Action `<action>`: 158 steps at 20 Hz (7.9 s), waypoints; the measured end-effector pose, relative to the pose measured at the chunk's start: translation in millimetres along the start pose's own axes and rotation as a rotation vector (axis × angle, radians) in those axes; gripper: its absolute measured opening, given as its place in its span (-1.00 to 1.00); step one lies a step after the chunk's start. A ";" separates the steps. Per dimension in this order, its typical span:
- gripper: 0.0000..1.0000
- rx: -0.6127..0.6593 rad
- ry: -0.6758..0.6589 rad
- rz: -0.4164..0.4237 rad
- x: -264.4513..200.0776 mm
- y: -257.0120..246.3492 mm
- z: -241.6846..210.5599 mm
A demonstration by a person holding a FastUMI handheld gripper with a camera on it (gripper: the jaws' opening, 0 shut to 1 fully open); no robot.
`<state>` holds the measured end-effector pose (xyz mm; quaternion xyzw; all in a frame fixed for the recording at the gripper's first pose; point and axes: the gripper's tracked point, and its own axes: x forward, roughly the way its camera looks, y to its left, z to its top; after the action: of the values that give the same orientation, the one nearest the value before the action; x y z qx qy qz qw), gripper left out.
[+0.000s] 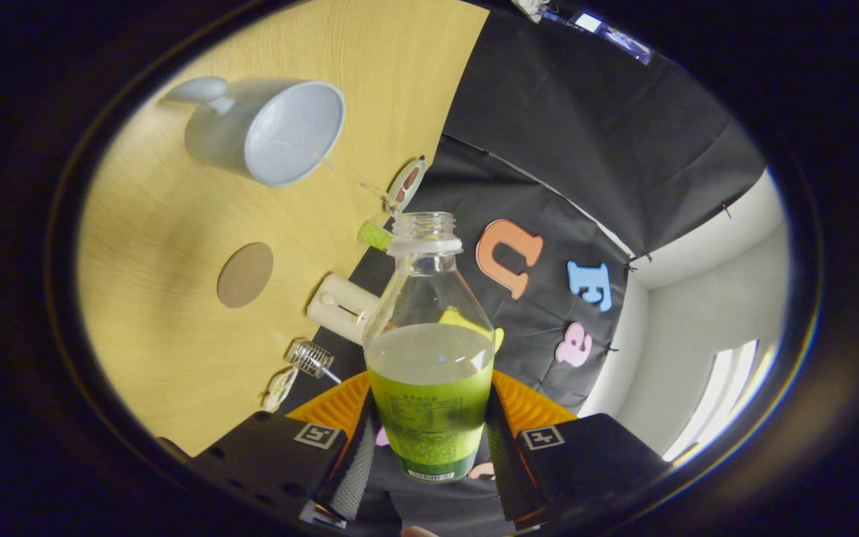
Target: Take the bottle from table, then pour the juice into the cup, finally place the bottle on the coaster
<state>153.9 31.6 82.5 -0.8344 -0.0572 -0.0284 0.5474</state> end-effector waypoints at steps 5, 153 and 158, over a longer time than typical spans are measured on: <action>0.47 -0.027 -0.016 -0.015 0.1 -4.4 3.2; 1.00 1.968 0.238 0.064 -149.3 100.1 91.1; 0.99 1.981 0.247 0.074 -147.6 104.0 92.1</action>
<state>19.3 65.5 -65.2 0.0061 0.0283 -0.0373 0.9989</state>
